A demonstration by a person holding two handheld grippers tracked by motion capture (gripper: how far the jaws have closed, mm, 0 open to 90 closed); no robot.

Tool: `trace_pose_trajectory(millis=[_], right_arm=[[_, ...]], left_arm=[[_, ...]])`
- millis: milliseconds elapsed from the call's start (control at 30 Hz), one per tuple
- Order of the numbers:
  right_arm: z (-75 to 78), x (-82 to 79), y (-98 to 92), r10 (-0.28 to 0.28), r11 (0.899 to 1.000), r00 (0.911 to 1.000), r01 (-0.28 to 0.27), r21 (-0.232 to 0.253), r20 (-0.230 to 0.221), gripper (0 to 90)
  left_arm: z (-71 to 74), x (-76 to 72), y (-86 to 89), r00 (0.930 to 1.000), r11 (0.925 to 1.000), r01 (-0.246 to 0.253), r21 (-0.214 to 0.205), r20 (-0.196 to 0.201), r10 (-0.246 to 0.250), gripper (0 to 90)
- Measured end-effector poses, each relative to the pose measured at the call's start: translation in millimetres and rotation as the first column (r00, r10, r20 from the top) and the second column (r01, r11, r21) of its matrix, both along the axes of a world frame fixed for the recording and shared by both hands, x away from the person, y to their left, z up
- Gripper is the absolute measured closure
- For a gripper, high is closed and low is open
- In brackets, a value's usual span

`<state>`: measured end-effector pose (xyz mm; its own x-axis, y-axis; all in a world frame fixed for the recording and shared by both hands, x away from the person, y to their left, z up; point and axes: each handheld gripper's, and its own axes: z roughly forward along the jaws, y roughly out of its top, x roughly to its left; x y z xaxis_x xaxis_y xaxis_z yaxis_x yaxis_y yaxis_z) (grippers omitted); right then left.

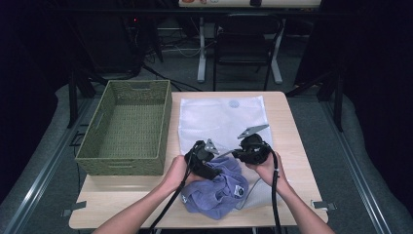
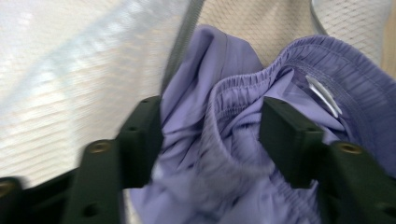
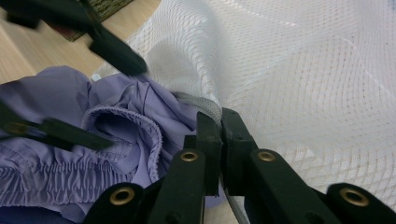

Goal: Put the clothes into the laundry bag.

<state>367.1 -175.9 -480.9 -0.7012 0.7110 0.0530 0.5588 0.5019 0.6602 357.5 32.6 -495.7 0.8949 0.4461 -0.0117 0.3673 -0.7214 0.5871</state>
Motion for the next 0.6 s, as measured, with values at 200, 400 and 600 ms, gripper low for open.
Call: trace_pose_trajectory(millis=[200,400,600], right_arm=[[-2.8,-0.4,0.2,0.0,1.0,1.0,0.0,-0.006,-0.008,87.7],[-5.2,0.9,6.9,0.014,1.0,0.9998,-0.014,-0.019,-0.014,87.8],[-3.0,0.0,9.7,0.02,1.0,0.9997,-0.02,-0.005,-0.013,87.8]], left_arm=[[-4.5,-5.3,18.4,0.9981,0.9979,-0.051,0.039,-0.031,0.053,26.8],[-43.3,1.1,12.4,0.9898,0.9977,-0.022,0.064,-0.139,0.03,55.9],[-44.5,2.3,4.3,0.9922,0.9996,-0.016,0.024,-0.124,0.019,79.8]])
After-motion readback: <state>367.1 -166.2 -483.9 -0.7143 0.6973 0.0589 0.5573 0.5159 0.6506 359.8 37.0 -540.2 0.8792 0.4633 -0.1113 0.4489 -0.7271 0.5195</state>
